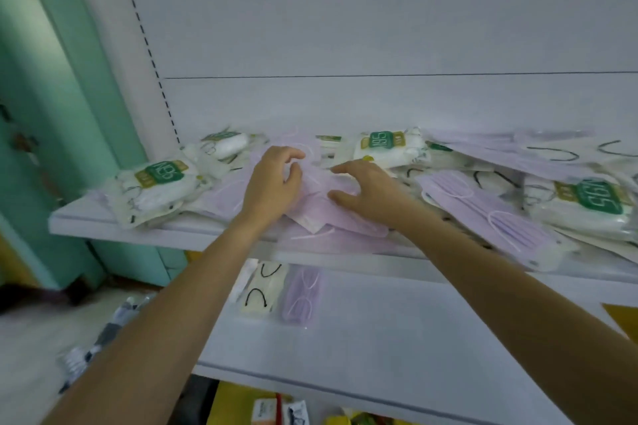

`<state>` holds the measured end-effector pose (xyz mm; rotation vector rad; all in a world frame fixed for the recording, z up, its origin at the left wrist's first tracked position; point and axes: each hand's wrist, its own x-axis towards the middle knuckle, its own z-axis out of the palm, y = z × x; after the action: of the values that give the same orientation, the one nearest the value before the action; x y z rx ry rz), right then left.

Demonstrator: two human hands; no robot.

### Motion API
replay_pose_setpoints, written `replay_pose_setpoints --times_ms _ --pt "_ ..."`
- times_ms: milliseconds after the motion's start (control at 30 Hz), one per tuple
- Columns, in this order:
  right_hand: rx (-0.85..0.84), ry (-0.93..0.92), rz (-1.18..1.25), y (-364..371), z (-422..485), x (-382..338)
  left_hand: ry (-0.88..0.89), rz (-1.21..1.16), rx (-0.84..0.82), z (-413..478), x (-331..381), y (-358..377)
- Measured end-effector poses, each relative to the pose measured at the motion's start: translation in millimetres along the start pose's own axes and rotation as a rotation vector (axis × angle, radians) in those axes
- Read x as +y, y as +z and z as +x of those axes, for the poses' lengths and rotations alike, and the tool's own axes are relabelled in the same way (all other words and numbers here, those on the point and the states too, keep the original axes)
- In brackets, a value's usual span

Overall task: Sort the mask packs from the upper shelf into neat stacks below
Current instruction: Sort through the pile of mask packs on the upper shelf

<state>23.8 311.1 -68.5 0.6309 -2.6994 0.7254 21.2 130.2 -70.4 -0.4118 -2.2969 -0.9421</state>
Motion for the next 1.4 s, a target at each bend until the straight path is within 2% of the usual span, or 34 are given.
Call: replay_pose_setpoints --times_ms 67,133,200,300,367,433,500,567,633,700,733,800,900,1000,1167,1333,1400 --pt "-0.075 -0.065 -0.022 18.8 16.4 -20.7 -0.095 0.005 0.061 -4.5 -16.3 -19.4" --pt "-0.201 -0.068 -0.159 35.7 30.2 -34.1 -0.217 -0.016 0.079 -8.8 -28.6 -36.5" --pt "-0.235 -0.041 -0.318 48.5 40.2 -40.3 -0.312 -0.028 0.052 -12.3 -36.9 -51.3" --pt "-0.043 -0.004 -0.389 56.3 45.0 -47.5 -0.389 -0.087 -0.035 -16.4 -45.6 -65.6" --pt "0.098 0.015 -0.227 56.3 40.3 -55.1 -0.422 -0.190 -0.109 -15.2 -47.2 -69.2" --pt "0.130 -0.033 0.005 53.1 32.5 -66.4 -0.461 -0.318 -0.170 -9.7 -44.0 -67.8" --pt "-0.043 -0.106 0.163 52.4 26.7 -79.5 -0.472 -0.365 -0.194 -3.1 -42.2 -63.1" --pt "-0.210 -0.112 0.234 55.5 23.9 -86.5 -0.434 -0.277 -0.207 1.5 -41.8 -62.6" --pt "-0.102 -0.070 0.245 57.0 30.1 -85.9 -0.390 -0.176 -0.165 6.0 -47.3 -70.5" --pt "0.081 0.000 0.103 56.0 44.3 -79.9 -0.374 -0.124 -0.111 10.2 -55.1 -83.9" --pt "0.091 0.032 0.008 55.5 53.6 -75.7 -0.373 -0.103 -0.095 12.0 -59.0 -90.8" --pt "-0.020 0.086 -0.145 54.7 71.5 -68.7 -0.381 -0.075 -0.089 13.2 -66.7 -101.2" --pt "-0.149 0.190 -0.233 59.4 89.0 -64.5 -0.415 -0.094 -0.100 8.8 -74.9 -109.1" --pt "-0.112 0.242 -0.285 66.3 95.4 -62.7 -0.445 -0.129 -0.083 5.9 -80.9 -112.4" --pt "0.006 0.230 -0.294 68.4 97.0 -64.1 -0.507 -0.217 -0.073 6.1 -84.1 -114.7" --pt "-0.183 0.274 -0.301 69.0 99.4 -60.2 -0.532 -0.245 -0.079 3.8 -83.2 -111.5" --pt "-0.199 0.285 -0.305 71.2 103.6 -58.5 -0.532 -0.240 -0.078 2.4 -83.0 -109.8"
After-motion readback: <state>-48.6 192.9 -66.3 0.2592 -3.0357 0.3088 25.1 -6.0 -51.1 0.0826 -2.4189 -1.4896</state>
